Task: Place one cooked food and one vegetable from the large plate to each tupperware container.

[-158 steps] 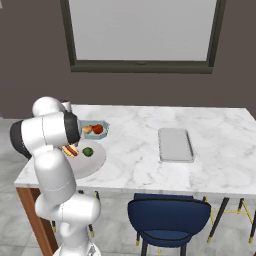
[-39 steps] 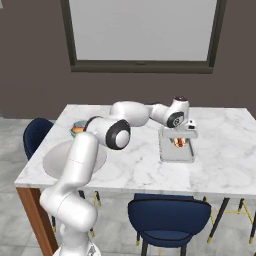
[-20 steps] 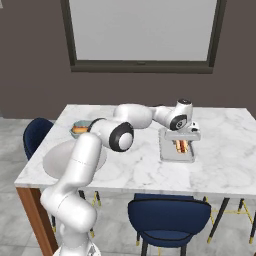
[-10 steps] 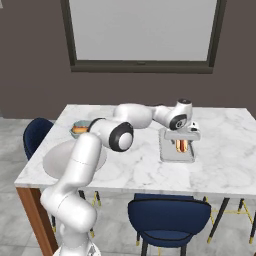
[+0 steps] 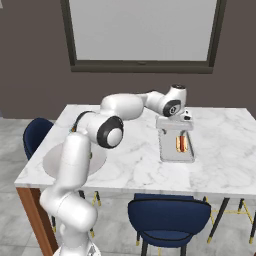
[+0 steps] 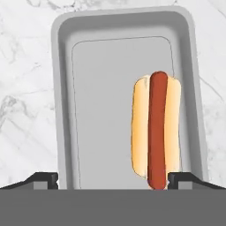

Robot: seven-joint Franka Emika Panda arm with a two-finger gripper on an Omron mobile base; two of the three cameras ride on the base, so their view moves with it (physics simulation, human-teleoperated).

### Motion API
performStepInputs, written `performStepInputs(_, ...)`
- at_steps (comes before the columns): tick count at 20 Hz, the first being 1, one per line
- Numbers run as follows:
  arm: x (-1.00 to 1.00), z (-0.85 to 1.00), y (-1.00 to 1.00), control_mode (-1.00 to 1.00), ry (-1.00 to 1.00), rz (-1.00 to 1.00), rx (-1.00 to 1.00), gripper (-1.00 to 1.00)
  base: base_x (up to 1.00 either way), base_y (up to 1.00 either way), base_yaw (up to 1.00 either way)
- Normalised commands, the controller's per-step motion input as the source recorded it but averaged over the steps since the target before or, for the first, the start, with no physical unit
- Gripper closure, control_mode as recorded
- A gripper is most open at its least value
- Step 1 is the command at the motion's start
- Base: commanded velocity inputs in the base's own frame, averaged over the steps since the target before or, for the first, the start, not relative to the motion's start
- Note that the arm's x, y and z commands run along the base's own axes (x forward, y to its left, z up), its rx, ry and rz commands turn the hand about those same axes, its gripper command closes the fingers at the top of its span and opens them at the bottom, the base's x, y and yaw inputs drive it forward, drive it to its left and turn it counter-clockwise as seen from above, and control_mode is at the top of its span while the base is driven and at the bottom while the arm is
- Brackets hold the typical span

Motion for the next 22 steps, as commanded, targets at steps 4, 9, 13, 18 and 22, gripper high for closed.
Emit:
performStepInputs(4,-0.88,0.9,0.73,-1.0,0.0,0.0,0.01,-1.0,0.0,0.0,0.0)
performStepInputs(9,-1.0,0.57,1.0,-1.0,0.0,0.06,0.0,-1.0,0.0,0.0,0.0)
performStepInputs(13,-0.99,0.53,1.0,-1.0,0.0,0.0,0.0,-1.0,0.0,0.0,0.0)
performStepInputs(18,-0.64,0.3,1.0,-1.0,0.03,0.0,0.0,-1.0,0.0,0.0,0.0)
performStepInputs(22,-0.36,-0.11,1.0,-1.0,-0.03,0.0,0.0,-1.0,0.0,0.0,0.0)
